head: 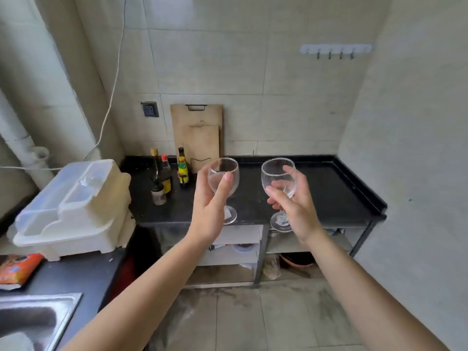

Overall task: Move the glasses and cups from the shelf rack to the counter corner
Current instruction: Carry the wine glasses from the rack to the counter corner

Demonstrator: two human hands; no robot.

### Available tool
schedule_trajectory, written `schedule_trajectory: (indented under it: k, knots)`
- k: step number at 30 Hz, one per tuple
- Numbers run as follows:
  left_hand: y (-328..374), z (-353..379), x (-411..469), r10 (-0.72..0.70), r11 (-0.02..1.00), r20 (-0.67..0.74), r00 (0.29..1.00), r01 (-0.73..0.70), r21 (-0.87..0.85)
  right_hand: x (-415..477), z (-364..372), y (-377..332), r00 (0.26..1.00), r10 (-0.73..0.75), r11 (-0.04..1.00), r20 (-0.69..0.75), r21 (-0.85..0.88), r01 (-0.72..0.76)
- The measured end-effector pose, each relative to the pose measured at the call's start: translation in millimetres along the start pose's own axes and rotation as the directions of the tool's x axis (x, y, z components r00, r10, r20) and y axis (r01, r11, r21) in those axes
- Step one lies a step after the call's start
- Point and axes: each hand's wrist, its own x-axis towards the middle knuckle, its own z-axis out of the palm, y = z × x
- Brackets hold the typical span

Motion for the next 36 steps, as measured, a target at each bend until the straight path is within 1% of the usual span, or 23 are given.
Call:
schedule_trajectory:
  k: [3,7,11,14,17,19,22,24,29,34,36]
  knots:
    - [-22.5,31.2,73.3,-0.023,0.999,0.064,0.998,0.025,-0.037,70.0,-21.0,5.6,0.997,0.023,0.999,-0.068,-0.035,-0.026]
    - [-46.4,78.2,164.8,-0.034,0.999,0.186,0.982,0.041,-0.032,142.4,-65.8,9.5,0.98,-0.003,0.997,-0.199,-0.081,-0.013]
    - [-78.5,136.7,226.2,-0.076,0.994,0.244,0.967,0.091,-0.052,189.3,-122.2,27.8,0.94,0.023,0.995,-0.34,-0.082,-0.054]
    - [-112.7,183.9,260.5,-0.123,0.989,0.28,0.952,0.14,-0.039,225.1,-164.1,53.1,0.921,0.041,0.995,-0.388,-0.067,-0.073]
    - [-155.1,228.9,291.6,-0.174,0.983,0.278,0.945,0.183,-0.006,271.9,-205.6,88.9,0.913,0.071,0.995,-0.402,-0.038,-0.094]
    - [-186.4,257.9,316.6,-0.199,0.98,0.266,0.943,0.2,0.021,311.4,-233.2,116.1,0.92,0.089,0.994,-0.383,-0.018,-0.103]
    - [-226.4,305.0,360.5,-0.233,0.972,0.216,0.948,0.227,0.056,375.0,-272.9,157.1,0.929,0.133,0.991,-0.345,0.026,-0.132]
    - [-244.9,339.6,392.0,-0.269,0.963,0.174,0.947,0.26,0.071,414.9,-299.4,180.7,0.924,0.184,0.983,-0.336,0.05,-0.178]
    - [-287.2,413.3,456.7,-0.32,0.946,0.119,0.94,0.311,0.089,503.1,-360.7,227.4,0.907,0.287,0.953,-0.308,-0.003,-0.303]
    - [-316.7,447.1,488.2,-0.363,0.931,0.109,0.925,0.355,0.089,553.1,-385.3,250.6,0.885,0.323,0.938,-0.336,-0.009,-0.346]
    - [-321.0,453.8,503.8,-0.356,0.933,0.131,0.925,0.345,0.1,565.5,-391.1,254.6,0.893,0.307,0.938,-0.33,-0.055,-0.343]
